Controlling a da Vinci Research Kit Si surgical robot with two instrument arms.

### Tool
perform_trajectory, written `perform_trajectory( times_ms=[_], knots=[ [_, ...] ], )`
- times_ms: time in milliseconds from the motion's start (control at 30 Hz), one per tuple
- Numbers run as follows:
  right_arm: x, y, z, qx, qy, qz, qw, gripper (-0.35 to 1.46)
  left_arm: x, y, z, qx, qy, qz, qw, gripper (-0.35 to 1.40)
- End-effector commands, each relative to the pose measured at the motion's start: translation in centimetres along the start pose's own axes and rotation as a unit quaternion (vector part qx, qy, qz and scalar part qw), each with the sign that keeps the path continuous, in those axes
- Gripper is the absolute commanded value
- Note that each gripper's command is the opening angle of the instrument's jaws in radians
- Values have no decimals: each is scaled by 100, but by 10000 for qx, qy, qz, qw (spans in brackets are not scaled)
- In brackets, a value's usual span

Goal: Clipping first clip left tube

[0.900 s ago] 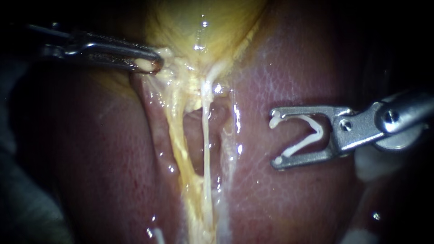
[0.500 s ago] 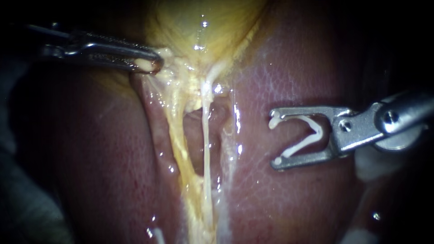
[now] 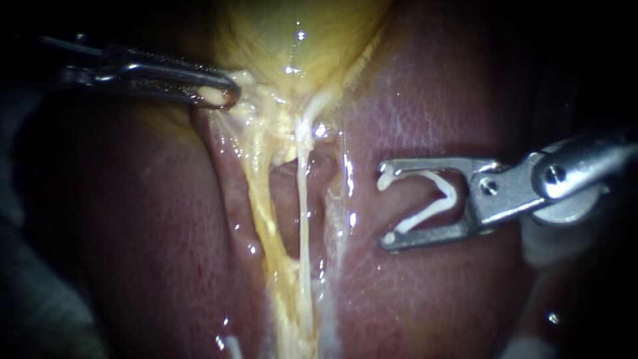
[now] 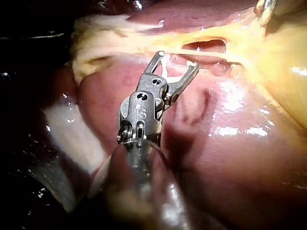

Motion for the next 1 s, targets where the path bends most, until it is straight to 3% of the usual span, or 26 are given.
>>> perform_trajectory(
  times_ms=[33,367,600,1000],
  knots=[
    [1,0,3,-24,-7,3,10000,49,0,0,0,-4,0,0,10000,-35],
    [4,-4,48,208,54,188,9996,49,0,0,0,-4,0,0,10000,-35],
    [1,-7,81,606,154,431,9971,48,0,0,0,-4,0,0,10000,-35],
    [-26,-2,115,822,275,1125,9899,48,1,0,0,-5,0,-1,10000,-35]
  ],
)
